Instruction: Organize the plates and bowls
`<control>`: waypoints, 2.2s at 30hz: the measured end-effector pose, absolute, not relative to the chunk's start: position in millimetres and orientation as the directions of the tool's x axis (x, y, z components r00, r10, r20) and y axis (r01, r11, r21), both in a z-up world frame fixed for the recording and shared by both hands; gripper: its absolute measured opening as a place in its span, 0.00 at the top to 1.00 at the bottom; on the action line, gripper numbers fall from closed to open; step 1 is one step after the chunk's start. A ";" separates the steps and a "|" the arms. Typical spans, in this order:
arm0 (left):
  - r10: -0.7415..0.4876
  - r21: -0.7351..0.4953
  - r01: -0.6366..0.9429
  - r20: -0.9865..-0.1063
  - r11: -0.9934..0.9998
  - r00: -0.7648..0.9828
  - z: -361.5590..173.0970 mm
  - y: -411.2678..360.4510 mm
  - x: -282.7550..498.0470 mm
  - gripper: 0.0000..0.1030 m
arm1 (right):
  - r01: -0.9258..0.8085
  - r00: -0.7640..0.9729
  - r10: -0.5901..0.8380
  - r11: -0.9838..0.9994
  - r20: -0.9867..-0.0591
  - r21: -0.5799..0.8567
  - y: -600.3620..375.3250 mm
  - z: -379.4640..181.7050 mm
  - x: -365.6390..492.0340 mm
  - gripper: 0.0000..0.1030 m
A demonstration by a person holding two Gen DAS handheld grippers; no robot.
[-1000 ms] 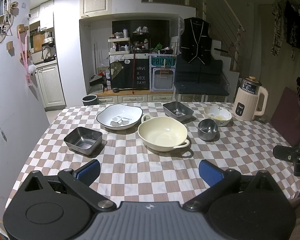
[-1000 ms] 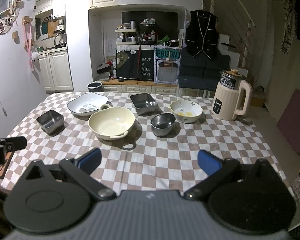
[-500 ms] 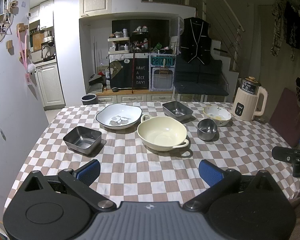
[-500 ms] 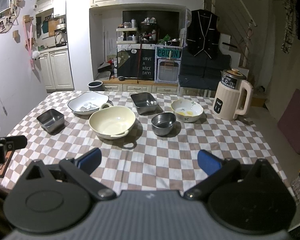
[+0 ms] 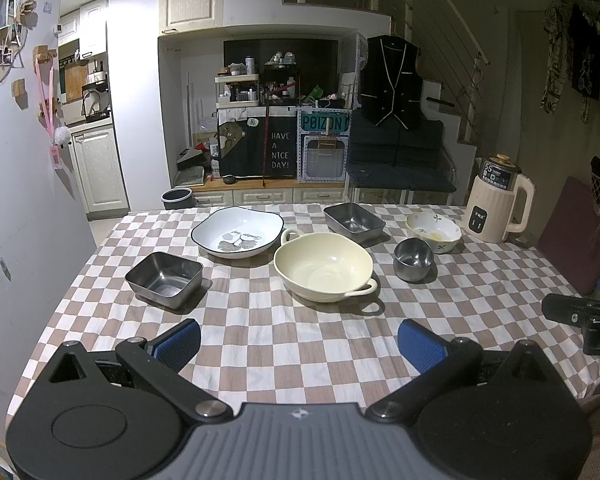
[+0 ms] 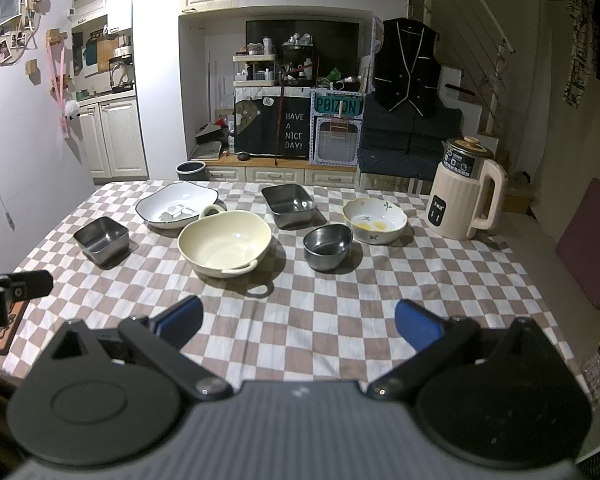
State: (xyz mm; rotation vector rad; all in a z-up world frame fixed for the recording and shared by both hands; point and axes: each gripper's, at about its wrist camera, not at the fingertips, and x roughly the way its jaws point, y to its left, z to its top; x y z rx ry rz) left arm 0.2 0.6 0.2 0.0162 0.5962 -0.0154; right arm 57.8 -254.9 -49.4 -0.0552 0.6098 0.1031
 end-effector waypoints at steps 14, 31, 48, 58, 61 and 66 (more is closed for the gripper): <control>-0.011 0.008 0.019 -0.562 1.000 0.827 0.2 0.7 0.2 0.00 | -0.113 0.814 0.079 0.993 -0.575 -0.022 -254.9 -49.3 58.3 0.00; 0.010 0.022 0.003 -0.542 1.000 0.840 5.8 -7.4 -4.1 0.00 | -0.111 0.822 0.075 0.993 -0.565 -0.029 -256.1 -48.1 55.4 0.00; 0.070 0.035 -0.061 -0.494 0.998 0.866 31.6 -2.2 29.3 0.00 | -0.195 0.849 0.128 0.978 -0.513 -0.079 -246.0 -17.2 93.9 0.00; 0.144 0.048 -0.137 -0.461 0.989 0.876 47.8 27.4 93.6 0.00 | -0.254 0.848 0.190 0.965 -0.495 -0.065 -236.3 -0.8 152.0 0.00; 0.161 0.060 -0.151 -0.447 0.987 0.880 53.1 36.2 116.8 0.00 | -0.270 0.847 0.207 0.961 -0.489 -0.062 -227.0 2.7 170.4 0.00; 0.173 0.075 -0.156 -0.418 0.985 0.892 61.9 49.9 152.3 0.00 | -0.293 0.839 0.241 0.955 -0.487 -0.033 -212.5 3.6 206.4 0.00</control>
